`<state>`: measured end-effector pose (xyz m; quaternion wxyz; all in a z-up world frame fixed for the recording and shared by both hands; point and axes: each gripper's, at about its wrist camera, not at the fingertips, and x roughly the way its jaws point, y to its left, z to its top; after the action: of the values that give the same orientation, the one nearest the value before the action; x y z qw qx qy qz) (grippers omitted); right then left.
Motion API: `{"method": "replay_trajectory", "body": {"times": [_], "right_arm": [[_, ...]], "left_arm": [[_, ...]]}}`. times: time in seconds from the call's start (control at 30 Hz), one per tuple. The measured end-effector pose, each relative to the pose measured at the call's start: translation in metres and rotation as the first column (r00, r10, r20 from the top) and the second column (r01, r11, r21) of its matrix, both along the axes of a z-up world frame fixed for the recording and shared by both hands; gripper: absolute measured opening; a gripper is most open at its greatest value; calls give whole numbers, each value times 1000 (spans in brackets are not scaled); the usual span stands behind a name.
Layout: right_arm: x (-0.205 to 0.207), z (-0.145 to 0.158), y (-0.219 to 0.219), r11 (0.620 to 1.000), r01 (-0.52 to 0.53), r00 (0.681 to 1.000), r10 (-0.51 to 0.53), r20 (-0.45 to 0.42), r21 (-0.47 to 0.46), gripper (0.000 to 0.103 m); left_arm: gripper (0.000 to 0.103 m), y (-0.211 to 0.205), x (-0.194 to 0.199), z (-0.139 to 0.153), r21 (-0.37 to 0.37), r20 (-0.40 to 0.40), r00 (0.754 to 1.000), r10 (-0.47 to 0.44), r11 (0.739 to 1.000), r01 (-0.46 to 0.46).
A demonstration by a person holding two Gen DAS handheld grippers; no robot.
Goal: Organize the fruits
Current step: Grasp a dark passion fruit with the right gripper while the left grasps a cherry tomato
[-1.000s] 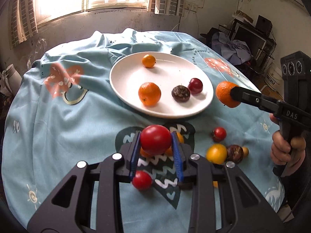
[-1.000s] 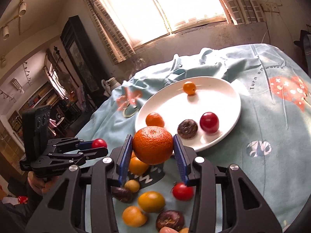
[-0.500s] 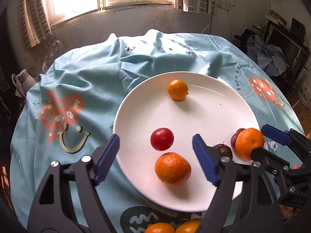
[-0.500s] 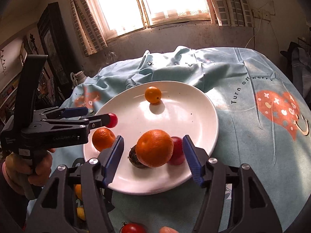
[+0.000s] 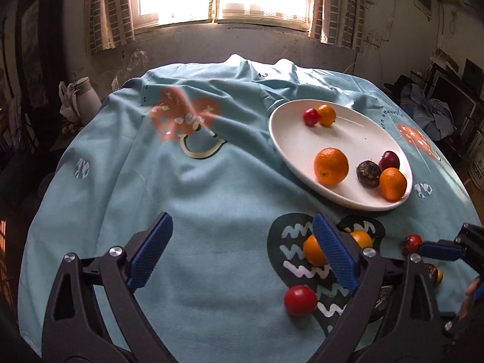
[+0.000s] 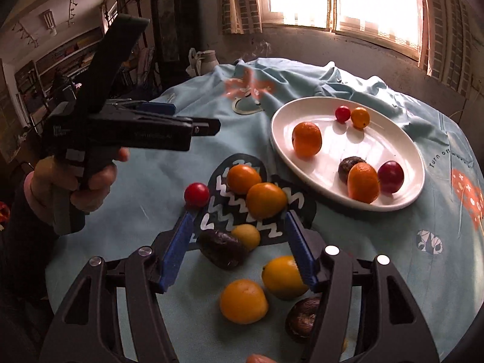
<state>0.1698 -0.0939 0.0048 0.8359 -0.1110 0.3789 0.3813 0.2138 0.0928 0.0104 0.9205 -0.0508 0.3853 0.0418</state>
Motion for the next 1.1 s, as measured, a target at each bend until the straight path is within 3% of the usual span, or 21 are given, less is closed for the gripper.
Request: {"method": "replay_trajectory", "body": {"times": [0.13, 0.37, 0.5, 0.67, 0.73, 0.83, 0.97, 1.03, 1.1], "right_arm": [[-22, -11, 16, 994, 47, 995, -38, 89, -103, 64], [-25, -28, 33, 980, 105, 993, -93, 77, -170, 64], [-19, -35, 35, 975, 136, 990, -128, 57, -178, 48], [-20, -36, 36, 973, 151, 988, -144, 56, -177, 46], [-20, -34, 33, 978, 143, 990, -139, 35, -154, 45], [-16, -18, 17, 987, 152, 988, -152, 0, -44, 45], [-7, 5, -14, 965, 252, 967, -255, 28, 72, 45], [-2, 10, -26, 951, 292, 956, -294, 15, 100, 45], [2, 11, -32, 944, 310, 950, -312, 4, 110, 45]], "left_arm": [[95, 23, -4, 1, -65, -3, 997, 78, 995, -78], [95, 18, -11, 5, -38, 18, 998, 67, 997, -66], [95, 17, -13, 5, -34, 21, 998, 66, 997, -65], [95, 16, -16, 4, -27, 18, 998, 63, 998, -62], [95, 15, -17, 3, -15, 9, 999, 53, 999, -53], [95, 12, -19, -3, 5, -11, 1000, 9, 1000, -9], [92, -6, -28, -18, -8, -60, 987, -150, 989, 150], [79, -17, -35, -25, 27, -67, 978, -195, 980, 197], [66, -23, -37, -33, 16, -88, 968, -235, 971, 237]]}}
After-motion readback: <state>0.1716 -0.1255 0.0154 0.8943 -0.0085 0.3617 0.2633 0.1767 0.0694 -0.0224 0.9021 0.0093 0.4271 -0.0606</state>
